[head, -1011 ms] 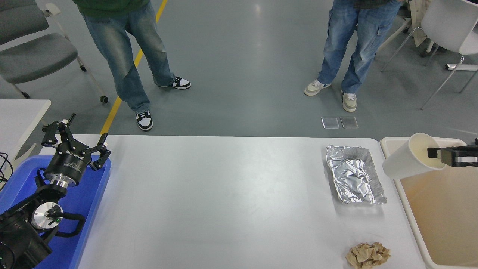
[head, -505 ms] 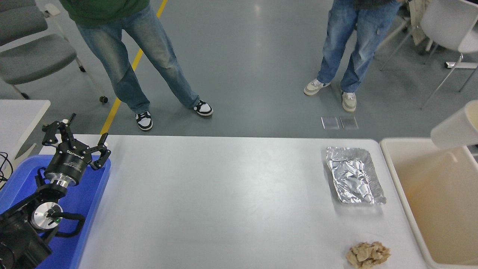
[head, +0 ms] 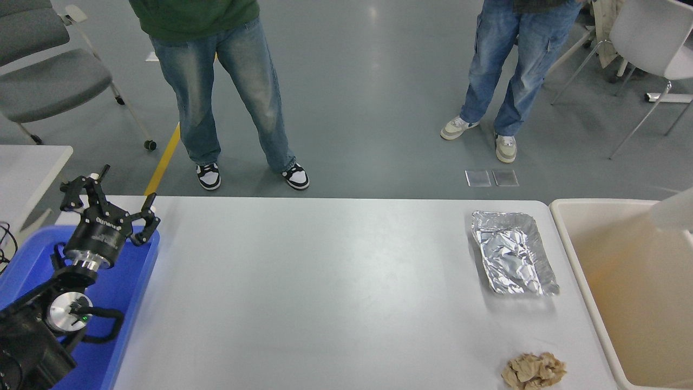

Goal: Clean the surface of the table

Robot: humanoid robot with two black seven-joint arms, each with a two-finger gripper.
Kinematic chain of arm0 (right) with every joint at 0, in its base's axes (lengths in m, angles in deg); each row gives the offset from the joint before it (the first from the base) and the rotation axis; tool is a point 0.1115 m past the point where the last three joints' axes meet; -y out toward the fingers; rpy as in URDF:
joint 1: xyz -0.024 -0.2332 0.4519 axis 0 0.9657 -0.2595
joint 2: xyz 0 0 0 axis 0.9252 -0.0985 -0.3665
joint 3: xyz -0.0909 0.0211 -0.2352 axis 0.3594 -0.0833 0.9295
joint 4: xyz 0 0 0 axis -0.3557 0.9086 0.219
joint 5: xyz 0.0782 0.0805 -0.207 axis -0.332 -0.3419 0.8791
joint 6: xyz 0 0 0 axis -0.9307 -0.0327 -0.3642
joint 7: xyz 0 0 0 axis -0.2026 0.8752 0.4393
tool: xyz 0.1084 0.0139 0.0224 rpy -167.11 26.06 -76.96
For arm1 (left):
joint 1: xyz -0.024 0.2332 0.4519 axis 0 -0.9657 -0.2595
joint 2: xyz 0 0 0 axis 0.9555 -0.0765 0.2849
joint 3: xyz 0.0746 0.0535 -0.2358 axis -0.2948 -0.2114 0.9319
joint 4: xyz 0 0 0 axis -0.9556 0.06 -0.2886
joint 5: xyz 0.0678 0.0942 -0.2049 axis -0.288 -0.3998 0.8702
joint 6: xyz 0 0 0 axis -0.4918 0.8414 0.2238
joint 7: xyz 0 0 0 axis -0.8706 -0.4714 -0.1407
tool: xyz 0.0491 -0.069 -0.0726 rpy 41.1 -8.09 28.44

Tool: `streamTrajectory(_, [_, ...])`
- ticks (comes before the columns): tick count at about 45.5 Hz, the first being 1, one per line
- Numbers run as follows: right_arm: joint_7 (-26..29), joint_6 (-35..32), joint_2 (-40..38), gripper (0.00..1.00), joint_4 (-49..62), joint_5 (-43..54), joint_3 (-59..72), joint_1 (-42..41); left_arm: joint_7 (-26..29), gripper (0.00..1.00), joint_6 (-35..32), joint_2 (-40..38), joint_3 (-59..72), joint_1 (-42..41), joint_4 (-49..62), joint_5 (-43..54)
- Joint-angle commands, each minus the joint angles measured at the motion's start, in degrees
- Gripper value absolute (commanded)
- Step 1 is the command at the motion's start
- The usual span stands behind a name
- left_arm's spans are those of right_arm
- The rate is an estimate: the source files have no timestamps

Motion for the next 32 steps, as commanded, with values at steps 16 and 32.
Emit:
streamTrajectory(16, [4.4, 2.7, 32.2, 0.00, 38.0, -8.5, 3.4, 9.3, 0.0, 1.00, 0.0, 0.0, 0.0, 0.0, 0.0, 0.0])
streamTrajectory(32, [8.4, 5.8, 34.8, 0.00, 38.0, -10.9, 3.3, 10.2, 0.0, 1.00, 0.0, 0.0, 0.0, 0.0, 0.0, 0.0])
